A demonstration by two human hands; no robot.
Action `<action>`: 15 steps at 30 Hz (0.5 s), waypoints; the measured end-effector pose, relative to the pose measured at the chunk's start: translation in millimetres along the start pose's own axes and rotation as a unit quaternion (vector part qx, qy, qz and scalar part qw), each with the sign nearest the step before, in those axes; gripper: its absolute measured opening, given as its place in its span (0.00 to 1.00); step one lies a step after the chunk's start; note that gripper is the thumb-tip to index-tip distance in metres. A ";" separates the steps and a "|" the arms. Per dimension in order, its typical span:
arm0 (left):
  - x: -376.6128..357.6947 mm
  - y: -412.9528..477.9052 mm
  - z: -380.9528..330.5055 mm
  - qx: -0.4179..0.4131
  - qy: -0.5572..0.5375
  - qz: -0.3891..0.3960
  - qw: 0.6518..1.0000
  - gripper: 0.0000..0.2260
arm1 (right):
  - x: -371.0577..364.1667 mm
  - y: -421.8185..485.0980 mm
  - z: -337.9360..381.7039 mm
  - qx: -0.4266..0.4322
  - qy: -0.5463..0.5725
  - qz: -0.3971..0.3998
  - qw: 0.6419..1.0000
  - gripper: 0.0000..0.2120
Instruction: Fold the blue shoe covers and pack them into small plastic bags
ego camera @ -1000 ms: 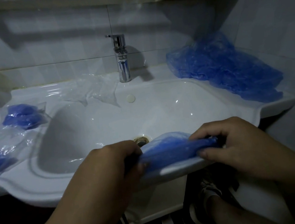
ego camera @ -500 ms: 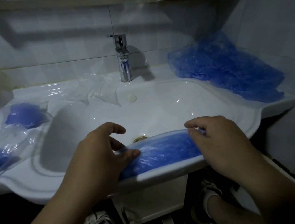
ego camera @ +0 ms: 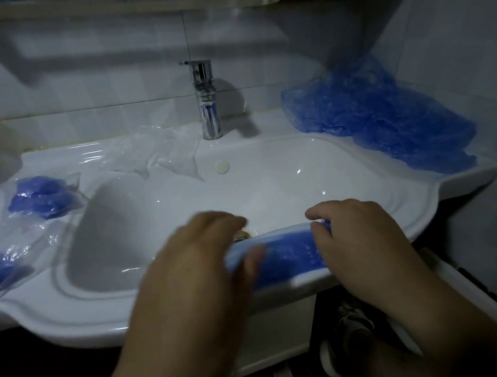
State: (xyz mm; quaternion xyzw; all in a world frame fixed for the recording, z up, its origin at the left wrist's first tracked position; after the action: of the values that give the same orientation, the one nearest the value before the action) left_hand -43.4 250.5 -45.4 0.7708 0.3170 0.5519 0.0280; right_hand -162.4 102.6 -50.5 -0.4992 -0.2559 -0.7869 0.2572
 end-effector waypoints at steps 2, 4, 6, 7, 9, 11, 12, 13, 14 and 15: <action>-16.1 -1.6 -7.9 -0.013 0.057 0.073 0.996 0.27 | 2.1 1.5 1.4 0.000 -0.014 0.015 1.000 0.13; -26.2 -2.2 -13.0 -0.011 0.099 0.159 0.982 0.34 | 4.3 3.6 2.5 -0.012 -0.041 0.053 0.998 0.14; -35.3 -3.2 -5.8 -0.038 0.115 0.188 0.975 0.38 | 6.1 5.6 2.3 -0.013 -0.051 0.070 0.996 0.14; -36.6 -4.3 -4.3 -0.045 0.124 0.189 0.973 0.38 | 6.3 6.1 1.6 -0.005 -0.051 0.064 0.997 0.14; -35.4 -3.4 -6.2 -0.051 0.153 0.192 0.968 0.38 | 6.3 6.9 -1.1 0.004 -0.050 0.058 0.997 0.14; -36.7 -2.9 -5.8 -0.050 0.160 0.204 0.965 0.38 | 7.1 5.8 -4.9 -0.004 -0.062 0.041 0.997 0.14; -35.7 -2.8 -6.0 -0.054 0.166 0.206 0.963 0.38 | 8.7 4.9 -6.7 0.003 -0.077 0.009 0.997 0.15; -36.2 -2.6 -5.6 -0.061 0.161 0.199 0.965 0.37 | 10.4 3.0 -8.1 0.027 -0.090 -0.036 0.995 0.16; -37.8 -2.3 -4.9 -0.066 0.161 0.194 0.965 0.37 | 13.3 -0.4 -6.1 0.066 -0.088 -0.072 0.991 0.16; -37.4 -3.1 -2.8 -0.062 0.158 0.193 0.966 0.36 | 15.4 -5.7 -0.1 0.118 -0.075 -0.075 0.987 0.16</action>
State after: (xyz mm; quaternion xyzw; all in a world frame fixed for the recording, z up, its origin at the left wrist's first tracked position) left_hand -54.3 232.7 -76.7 0.7174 0.1277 0.6800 -0.0813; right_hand -172.0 104.4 -37.3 -0.5029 -0.4020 -0.7283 0.2347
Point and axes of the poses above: each hand's wrist, its own y-axis towards the middle knuckle, its own x-axis out of the back of the hand, z = x × y, the point moved 1 cm from there along y, towards the middle knuckle, and after that the axes turned 9 degrees about z, right-handed, at the moved point
